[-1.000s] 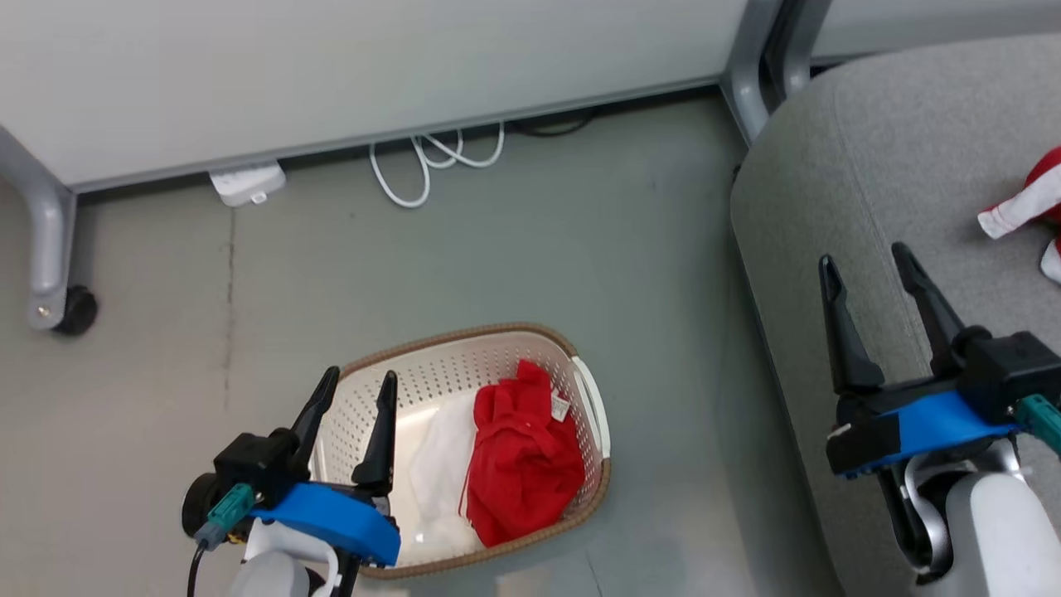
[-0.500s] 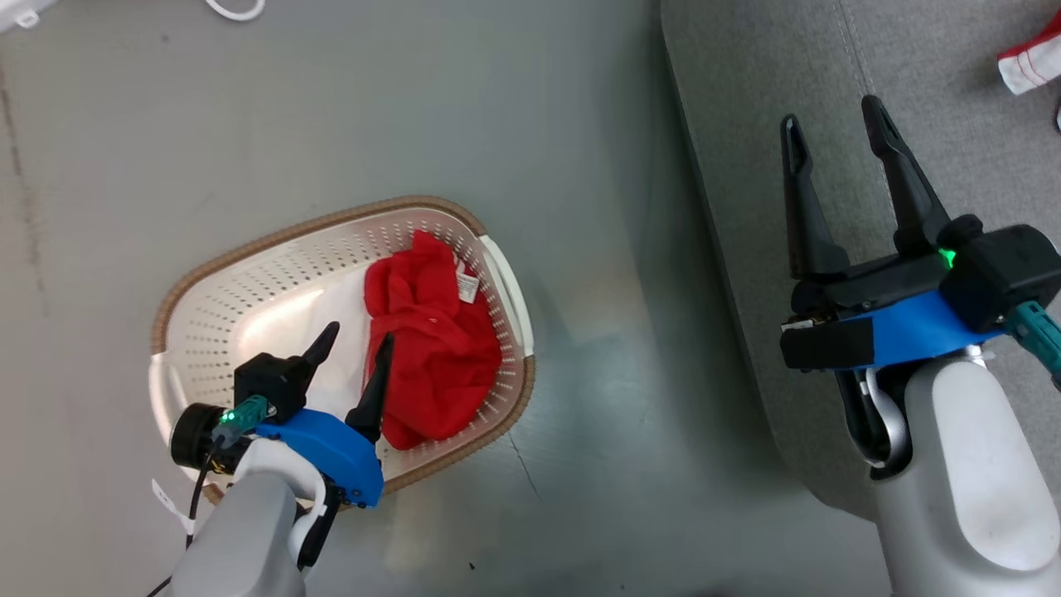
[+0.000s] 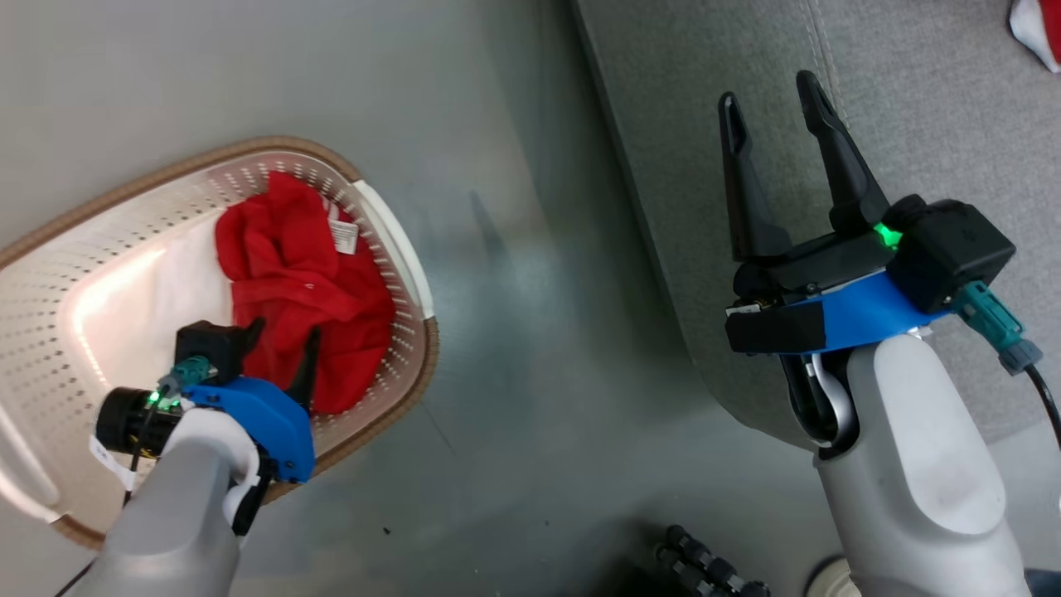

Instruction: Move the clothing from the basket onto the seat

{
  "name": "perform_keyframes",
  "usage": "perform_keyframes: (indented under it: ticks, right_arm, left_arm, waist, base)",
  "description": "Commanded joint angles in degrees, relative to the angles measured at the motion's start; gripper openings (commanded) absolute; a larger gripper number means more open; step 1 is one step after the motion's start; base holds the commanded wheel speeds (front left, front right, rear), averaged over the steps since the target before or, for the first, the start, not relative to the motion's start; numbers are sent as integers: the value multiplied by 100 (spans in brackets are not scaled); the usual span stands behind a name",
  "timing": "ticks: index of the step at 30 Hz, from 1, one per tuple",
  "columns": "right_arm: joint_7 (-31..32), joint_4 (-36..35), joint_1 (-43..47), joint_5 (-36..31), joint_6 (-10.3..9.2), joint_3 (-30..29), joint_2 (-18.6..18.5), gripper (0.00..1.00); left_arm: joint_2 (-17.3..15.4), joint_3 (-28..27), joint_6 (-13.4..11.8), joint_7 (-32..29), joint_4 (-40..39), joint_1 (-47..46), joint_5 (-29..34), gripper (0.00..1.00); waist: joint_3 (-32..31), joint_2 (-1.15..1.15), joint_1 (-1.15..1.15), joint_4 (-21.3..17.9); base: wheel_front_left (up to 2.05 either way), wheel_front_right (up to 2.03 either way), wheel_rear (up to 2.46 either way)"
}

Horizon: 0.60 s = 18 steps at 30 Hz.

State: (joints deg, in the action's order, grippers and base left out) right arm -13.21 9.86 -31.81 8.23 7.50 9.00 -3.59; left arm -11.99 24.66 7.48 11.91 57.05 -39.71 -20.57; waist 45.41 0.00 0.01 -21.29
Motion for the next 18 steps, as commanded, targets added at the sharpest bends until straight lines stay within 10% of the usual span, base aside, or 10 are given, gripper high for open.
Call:
perform_keyframes:
  ticks: [1,10,12,13,18]
  right_arm:
    - [-62,38,-139,45,-2,46,47,100]
    - [-160,173,-275,147,-2,157,77,100]
    - [-177,203,-293,168,-2,172,78,100]
    - [-184,216,-302,177,-2,181,79,100]
    - [-192,288,-340,233,-2,218,79,100]
  left_arm:
    - [-116,12,-6,-18,126,-150,-23,100]
    - [-192,-153,-327,-323,777,-450,-178,100]
    - [-160,-151,-376,-416,886,-519,-209,23]
    - [-149,-153,-373,-434,925,-545,-230,0]
    - [-96,-134,-334,-422,1062,-620,-285,0]
  waist:
    - [191,0,-1,-194]
    - [415,0,-1,-395]
    - [430,0,-1,-405]
    - [435,0,-1,-403]
    - [424,0,-1,-390]
  base:
    - [0,0,0]
    - [0,0,0]
    - [0,0,0]
    - [0,0,0]
    - [0,0,0]
